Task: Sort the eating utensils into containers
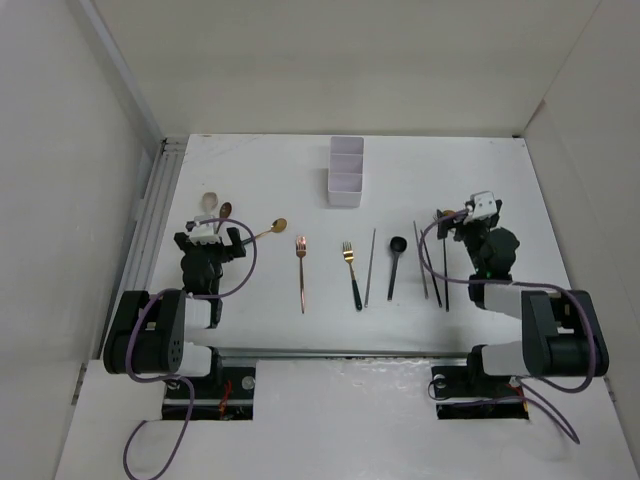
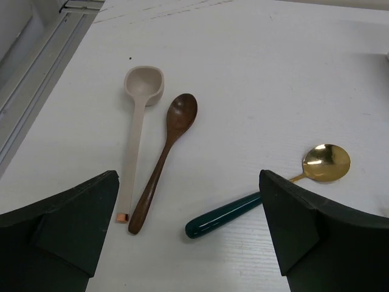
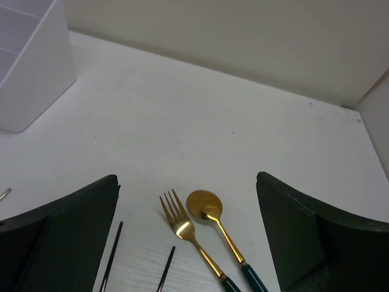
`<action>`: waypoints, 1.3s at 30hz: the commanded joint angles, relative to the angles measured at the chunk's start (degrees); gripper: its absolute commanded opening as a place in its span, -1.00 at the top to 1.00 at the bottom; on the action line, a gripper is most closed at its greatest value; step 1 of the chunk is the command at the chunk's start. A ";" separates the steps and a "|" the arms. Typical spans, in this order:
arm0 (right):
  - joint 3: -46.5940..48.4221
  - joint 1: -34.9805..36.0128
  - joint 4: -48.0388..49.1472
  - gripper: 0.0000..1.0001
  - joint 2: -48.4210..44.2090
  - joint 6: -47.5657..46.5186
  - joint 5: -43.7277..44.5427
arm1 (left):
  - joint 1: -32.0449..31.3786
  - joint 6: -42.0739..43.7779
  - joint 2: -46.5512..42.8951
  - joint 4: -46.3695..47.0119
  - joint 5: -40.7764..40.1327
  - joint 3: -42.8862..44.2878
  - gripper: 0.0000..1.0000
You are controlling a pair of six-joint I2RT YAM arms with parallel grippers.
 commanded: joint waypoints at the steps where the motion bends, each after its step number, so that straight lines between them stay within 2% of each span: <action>1: 11.41 0.83 -17.07 -0.99 -6.47 -0.34 1.10 | -0.17 0.29 -0.60 10.95 1.36 1.31 -1.00; 3: 18.39 0.84 -31.91 -0.99 -9.30 0.28 2.96 | -0.17 1.35 -0.60 11.82 2.25 0.78 -1.00; 5: 27.97 1.45 -38.47 -0.99 -9.92 0.28 5.50 | -0.17 2.31 -1.38 14.10 3.82 0.08 -1.00; 6: 31.05 2.15 -44.16 -0.99 -10.70 -2.42 8.04 | -0.17 3.19 -3.65 8.81 8.09 1.03 -1.00; 7: 34.30 2.85 -47.26 -0.99 -10.71 -4.27 9.71 | -0.17 4.07 -6.98 0.49 9.96 3.83 -1.00; 8: 41.55 3.82 -50.77 -0.99 -10.71 -7.08 12.08 | -0.17 5.03 -10.15 -10.30 12.85 8.55 -1.00; 9: 45.11 5.22 -54.03 -0.99 -9.49 -14.15 15.50 | -0.69 13.92 -12.01 -21.37 16.88 21.74 -1.00; 10: 48.36 6.89 -58.23 -0.99 -8.61 -18.14 20.06 | -1.39 17.05 -11.07 -38.62 19.53 28.57 -1.00; 11: 53.01 10.39 -59.06 -0.99 -7.73 -22.27 29.76 | -1.40 18.39 -9.23 -45.93 18.08 35.34 -1.00; 12: 54.71 11.81 -59.07 -0.99 -6.68 -26.57 34.29 | -1.40 19.36 -3.99 -52.35 15.37 47.94 -1.00; 13: 56.38 12.96 -59.07 -0.99 -4.23 -32.97 38.26 | -1.40 19.98 -1.07 -62.25 11.51 53.54 -1.00; 14: 58.39 13.84 -59.07 -0.99 -2.73 -33.03 45.69 | -1.40 19.98 1.66 -66.61 2.69 58.39 -1.00; 16: 65.42 15.25 -60.63 -0.99 1.83 -28.15 51.10 | 0.43 20.59 8.76 -75.40 -2.05 70.49 -1.00; 17: 68.40 15.25 -69.00 -0.99 3.16 -26.37 51.13 | 1.93 22.51 10.63 -84.32 2.90 73.70 -1.00; 18: 74.96 15.86 -74.66 -0.99 4.57 -24.53 43.56 | 3.42 22.53 12.39 -88.59 5.91 76.51 -1.00; 20: 80.28 15.87 -83.81 -0.95 8.51 -18.92 34.64 | 7.29 21.40 16.96 -97.36 10.84 82.41 -1.00; 21: 81.87 15.87 -87.68 -0.84 9.58 -16.62 30.69 | 8.35 19.48 18.54 -99.42 14.77 83.91 -1.00; 22: 83.53 15.87 -88.94 -0.59 10.46 -14.68 28.82 | 9.14 17.98 20.04 -100.74 15.77 85.14 -0.96; 24: 83.55 15.87 -89.57 -0.45 11.70 -9.50 25.74 | 10.47 14.82 25.05 -104.87 16.40 89.18 -0.70; 26: 82.15 15.87 -89.57 -0.43 12.49 -6.59 20.91 | 11.17 12.43 29.95 -108.04 17.45 92.95 -0.54; 28: 81.62 16.39 -90.09 -0.43 13.89 -2.55 16.44 | 11.17 11.81 32.00 -110.34 18.76 92.98 -0.33; 33: 79.51 17.54 -90.09 -0.43 15.56 2.38 12.20 | 11.17 11.81 32.53 -104.81 16.75 86.05 -0.33; 36: 79.51 18.86 -90.71 -0.39 16.80 3.79 11.49 | 11.17 12.34 33.76 -104.01 16.05 85.33 -0.33; 39: 78.98 20.17 -90.71 -0.36 17.32 3.79 12.01 | 11.17 12.86 35.51 -104.01 15.35 84.63 -0.21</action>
